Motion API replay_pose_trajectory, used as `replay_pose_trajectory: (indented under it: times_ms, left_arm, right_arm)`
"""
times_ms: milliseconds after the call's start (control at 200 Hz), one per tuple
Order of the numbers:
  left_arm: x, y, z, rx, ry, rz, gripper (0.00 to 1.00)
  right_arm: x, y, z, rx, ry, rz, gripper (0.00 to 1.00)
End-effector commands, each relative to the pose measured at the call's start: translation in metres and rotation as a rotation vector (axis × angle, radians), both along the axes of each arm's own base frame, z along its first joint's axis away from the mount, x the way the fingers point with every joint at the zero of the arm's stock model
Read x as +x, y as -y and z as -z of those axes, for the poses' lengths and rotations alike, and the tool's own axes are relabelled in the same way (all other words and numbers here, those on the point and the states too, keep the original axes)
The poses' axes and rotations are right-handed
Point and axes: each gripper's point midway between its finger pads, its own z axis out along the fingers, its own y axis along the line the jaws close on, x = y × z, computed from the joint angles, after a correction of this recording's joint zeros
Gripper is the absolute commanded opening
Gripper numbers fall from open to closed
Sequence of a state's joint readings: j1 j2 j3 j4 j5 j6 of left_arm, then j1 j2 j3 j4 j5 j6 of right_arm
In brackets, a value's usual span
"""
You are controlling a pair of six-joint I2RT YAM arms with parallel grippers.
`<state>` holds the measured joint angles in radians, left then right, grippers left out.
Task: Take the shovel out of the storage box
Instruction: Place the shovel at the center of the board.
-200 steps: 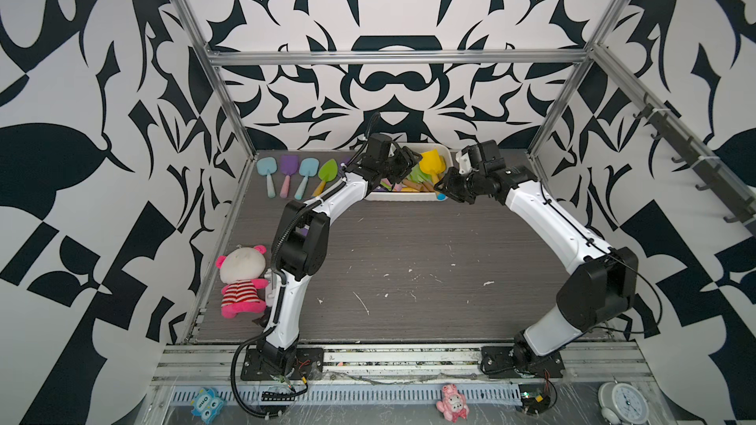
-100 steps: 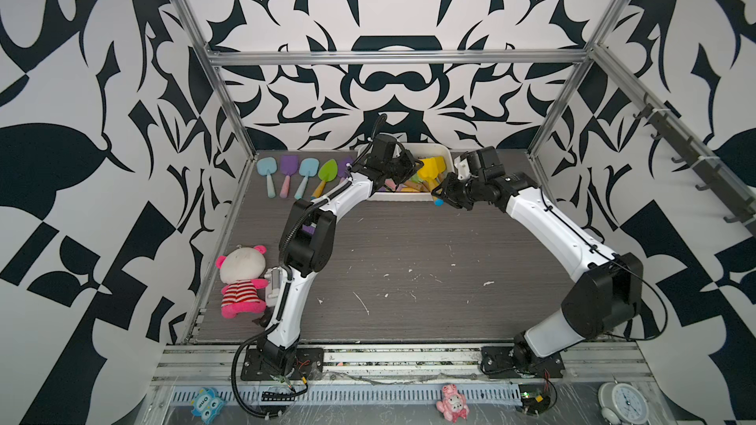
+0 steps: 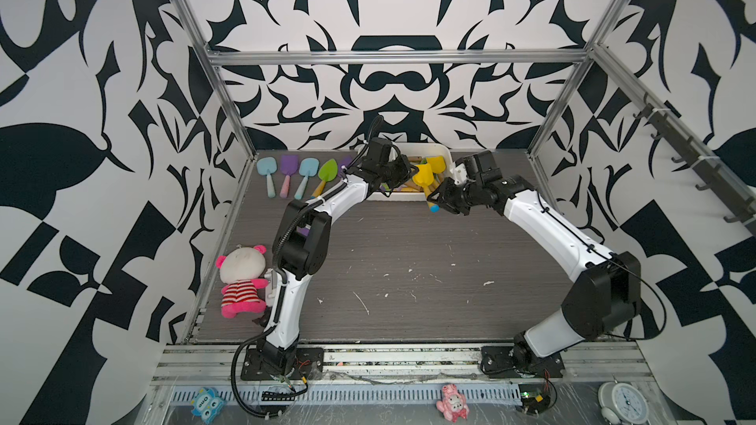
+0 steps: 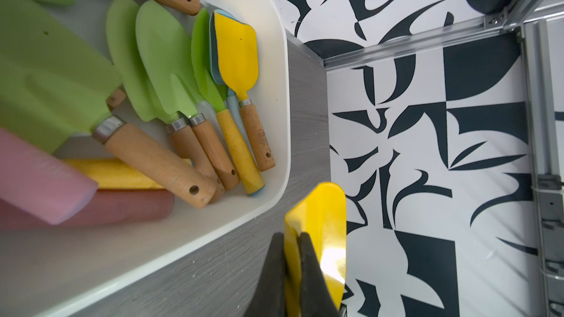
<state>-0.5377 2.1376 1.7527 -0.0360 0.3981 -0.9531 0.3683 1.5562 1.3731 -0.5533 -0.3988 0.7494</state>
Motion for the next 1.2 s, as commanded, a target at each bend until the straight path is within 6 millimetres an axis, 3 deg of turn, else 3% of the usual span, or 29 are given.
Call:
replay_pose_trajectory:
  times_ms: [0, 125, 520, 740, 955, 1195]
  left_arm:
    - [-0.022, -0.017, -0.018, 0.050, 0.059, 0.065, 0.00]
    - [-0.036, -0.043, -0.014, 0.070, 0.063, 0.078, 0.00]
    - [-0.080, -0.128, 0.011, 0.191, 0.028, 0.082, 0.00]
    - [-0.105, -0.184, 0.038, 0.316, -0.002, 0.082, 0.00]
    - [-0.106, -0.234, 0.073, 0.439, -0.044, 0.062, 0.00]
    - [-0.092, -0.253, 0.102, 0.541, -0.046, 0.062, 0.00]
  right_arm:
    - [0.010, -0.005, -0.042, 0.043, 0.161, -0.024, 0.50]
    - [0.011, 0.000, -0.045, 0.021, 0.180, -0.019, 0.65]
    - [0.021, 0.005, -0.047, -0.028, 0.205, -0.032, 0.79]
    - [0.022, 0.008, -0.040, -0.059, 0.207, -0.045, 0.83]
    - [0.035, 0.006, -0.016, -0.112, 0.137, -0.073, 0.83]
    - [0.063, 0.003, 0.017, -0.192, 0.076, -0.090, 0.78]
